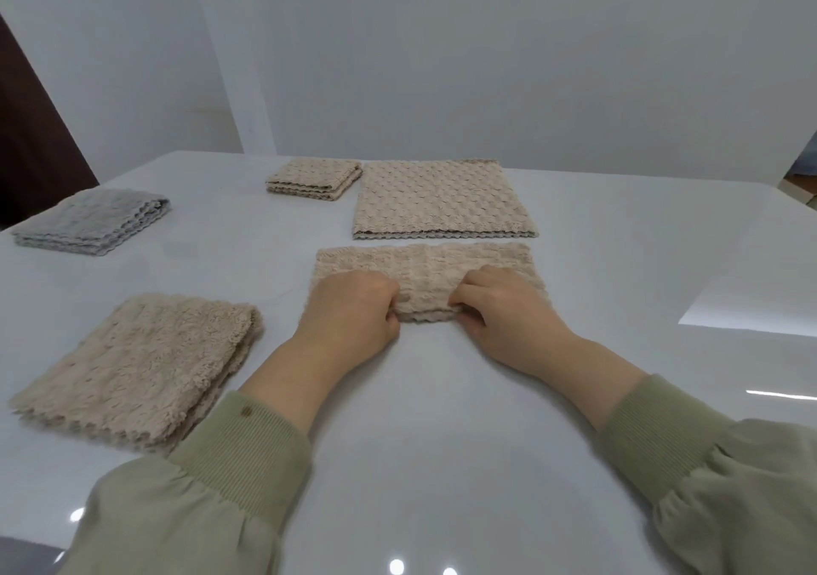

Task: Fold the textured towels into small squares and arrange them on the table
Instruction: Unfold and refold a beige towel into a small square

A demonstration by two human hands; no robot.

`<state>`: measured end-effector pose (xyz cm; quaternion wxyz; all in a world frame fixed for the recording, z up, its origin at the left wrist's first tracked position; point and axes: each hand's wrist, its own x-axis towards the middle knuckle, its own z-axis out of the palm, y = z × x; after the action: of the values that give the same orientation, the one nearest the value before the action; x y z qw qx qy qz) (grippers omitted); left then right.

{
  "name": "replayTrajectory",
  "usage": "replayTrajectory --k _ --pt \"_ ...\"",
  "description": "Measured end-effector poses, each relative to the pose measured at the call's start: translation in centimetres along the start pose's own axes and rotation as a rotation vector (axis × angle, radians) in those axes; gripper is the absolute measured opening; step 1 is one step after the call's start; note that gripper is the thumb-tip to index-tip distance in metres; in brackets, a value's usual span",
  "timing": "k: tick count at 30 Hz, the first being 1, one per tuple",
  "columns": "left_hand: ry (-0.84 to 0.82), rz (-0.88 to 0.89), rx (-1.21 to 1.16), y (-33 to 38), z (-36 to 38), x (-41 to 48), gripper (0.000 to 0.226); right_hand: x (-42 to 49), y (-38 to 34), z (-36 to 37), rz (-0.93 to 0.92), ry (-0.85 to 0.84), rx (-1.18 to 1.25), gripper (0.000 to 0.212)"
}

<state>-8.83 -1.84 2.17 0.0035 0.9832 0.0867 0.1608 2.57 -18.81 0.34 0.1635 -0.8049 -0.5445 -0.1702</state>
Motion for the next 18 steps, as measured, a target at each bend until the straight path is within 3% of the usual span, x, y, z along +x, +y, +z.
replayTrajectory --k 4,8,13,18 --pt "-0.022 -0.028 0.042 -0.9 -0.1 0.0 0.005 1.3 -0.4 0.8 -0.009 0.038 -0.028 0.009" --pt "0.096 0.068 -0.094 -0.9 0.7 -0.2 0.013 1.5 -0.4 1.0 0.005 0.079 0.015 0.032" --pt "0.146 0.167 -0.148 -0.1 1.6 -0.1 0.010 0.1 0.6 0.2 0.019 0.104 -0.023 0.014" --pt "0.180 0.226 -0.197 -0.5 1.6 -0.1 0.005 -0.5 1.9 -0.4 0.073 0.122 -0.014 0.022"
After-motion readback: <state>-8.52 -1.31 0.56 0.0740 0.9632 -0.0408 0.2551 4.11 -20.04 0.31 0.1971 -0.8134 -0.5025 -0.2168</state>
